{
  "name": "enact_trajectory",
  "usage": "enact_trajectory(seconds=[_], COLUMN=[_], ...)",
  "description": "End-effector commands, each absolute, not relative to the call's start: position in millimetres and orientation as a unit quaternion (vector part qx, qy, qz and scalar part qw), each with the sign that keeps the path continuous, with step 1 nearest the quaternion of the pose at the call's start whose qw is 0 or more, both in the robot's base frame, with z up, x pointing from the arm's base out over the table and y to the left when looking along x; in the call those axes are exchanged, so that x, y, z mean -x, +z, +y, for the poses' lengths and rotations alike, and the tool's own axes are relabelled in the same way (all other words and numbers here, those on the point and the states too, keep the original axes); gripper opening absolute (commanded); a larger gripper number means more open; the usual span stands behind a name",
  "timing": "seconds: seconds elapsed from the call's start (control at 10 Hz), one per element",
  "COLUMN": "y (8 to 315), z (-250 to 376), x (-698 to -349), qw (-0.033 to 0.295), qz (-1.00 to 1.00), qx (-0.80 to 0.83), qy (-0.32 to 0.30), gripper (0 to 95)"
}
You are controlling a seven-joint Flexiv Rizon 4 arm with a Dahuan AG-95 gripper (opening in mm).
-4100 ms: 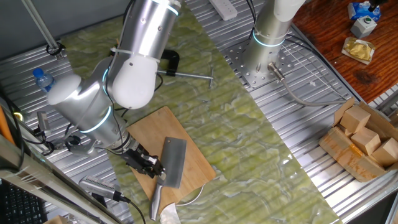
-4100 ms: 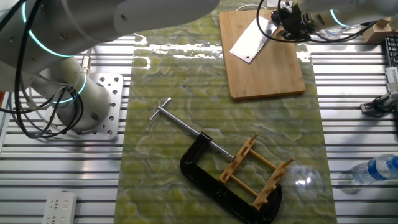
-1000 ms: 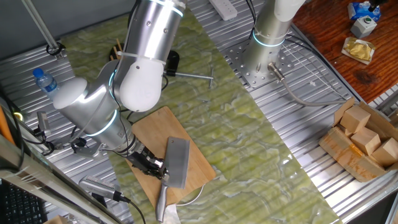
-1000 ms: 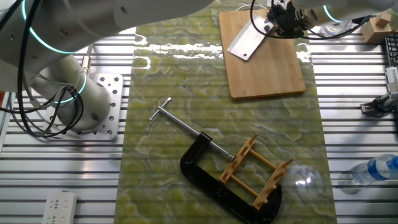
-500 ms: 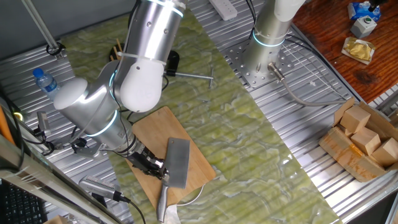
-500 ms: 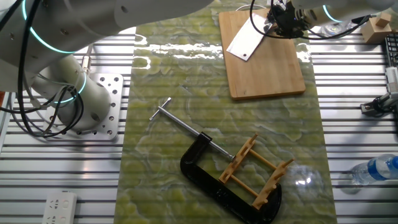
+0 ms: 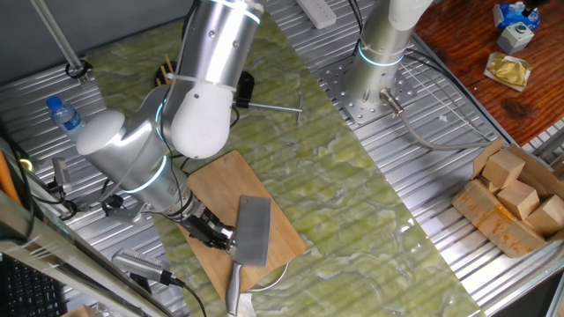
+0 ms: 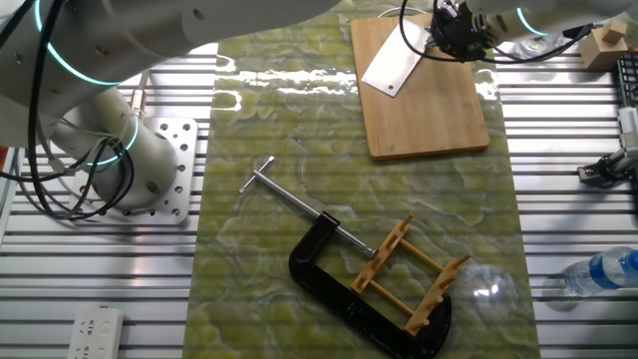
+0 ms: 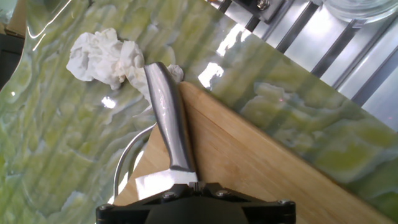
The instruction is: Put the knife on the knife rack
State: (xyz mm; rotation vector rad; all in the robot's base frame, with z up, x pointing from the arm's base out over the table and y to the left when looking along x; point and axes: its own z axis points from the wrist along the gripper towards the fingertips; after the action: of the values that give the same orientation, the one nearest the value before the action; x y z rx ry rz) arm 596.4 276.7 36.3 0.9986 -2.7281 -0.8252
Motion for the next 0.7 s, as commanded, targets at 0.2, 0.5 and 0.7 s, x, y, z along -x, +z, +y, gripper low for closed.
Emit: enact_trajectory(seconds=[0.2, 0.5, 0.7], y=[38, 51, 68], z=[277, 282, 284], x=[-596, -595, -592], qw=[0.063, 0.077, 0.085], qz=[-0.902, -0.918, -0.933], qx=[-0.331, -0.285, -0.267], qy=[-0.270, -0.265, -0.225], gripper=[0.0, 0.0, 0.0])
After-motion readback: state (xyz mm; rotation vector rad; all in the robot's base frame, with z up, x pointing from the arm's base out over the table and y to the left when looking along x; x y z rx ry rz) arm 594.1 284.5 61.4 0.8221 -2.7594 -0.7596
